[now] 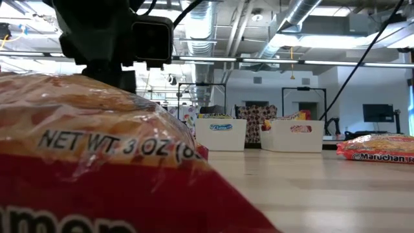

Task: Sort Maruchan noodles
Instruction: Put the red noodle pack into the right white bin

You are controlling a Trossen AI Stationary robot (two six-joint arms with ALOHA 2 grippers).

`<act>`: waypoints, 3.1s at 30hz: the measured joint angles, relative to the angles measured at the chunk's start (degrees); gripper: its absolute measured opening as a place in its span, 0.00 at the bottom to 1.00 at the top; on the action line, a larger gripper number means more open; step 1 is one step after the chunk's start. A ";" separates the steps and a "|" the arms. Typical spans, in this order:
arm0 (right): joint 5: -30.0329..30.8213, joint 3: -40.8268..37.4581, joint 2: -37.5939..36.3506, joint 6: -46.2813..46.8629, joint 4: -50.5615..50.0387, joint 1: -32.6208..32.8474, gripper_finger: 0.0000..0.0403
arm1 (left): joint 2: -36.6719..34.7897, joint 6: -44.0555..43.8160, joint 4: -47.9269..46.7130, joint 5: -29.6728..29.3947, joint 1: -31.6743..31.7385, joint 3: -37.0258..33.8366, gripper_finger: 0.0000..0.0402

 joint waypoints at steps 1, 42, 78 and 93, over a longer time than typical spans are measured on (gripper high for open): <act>0.00 0.00 0.00 0.00 0.07 0.00 0.30 | 0.40 -0.06 0.65 -0.41 -0.35 0.04 0.34; -0.04 0.00 -0.01 -2.35 2.06 -0.17 0.30 | 5.52 -0.66 1.77 -4.09 -4.84 0.33 0.34; -1.53 0.00 -0.02 -5.45 4.00 -5.36 0.30 | -3.94 11.13 -9.72 -4.51 -2.85 0.33 0.00; -1.64 0.00 -0.02 -17.20 12.15 -13.45 0.30 | -11.49 24.81 -25.59 -4.94 6.91 0.33 0.00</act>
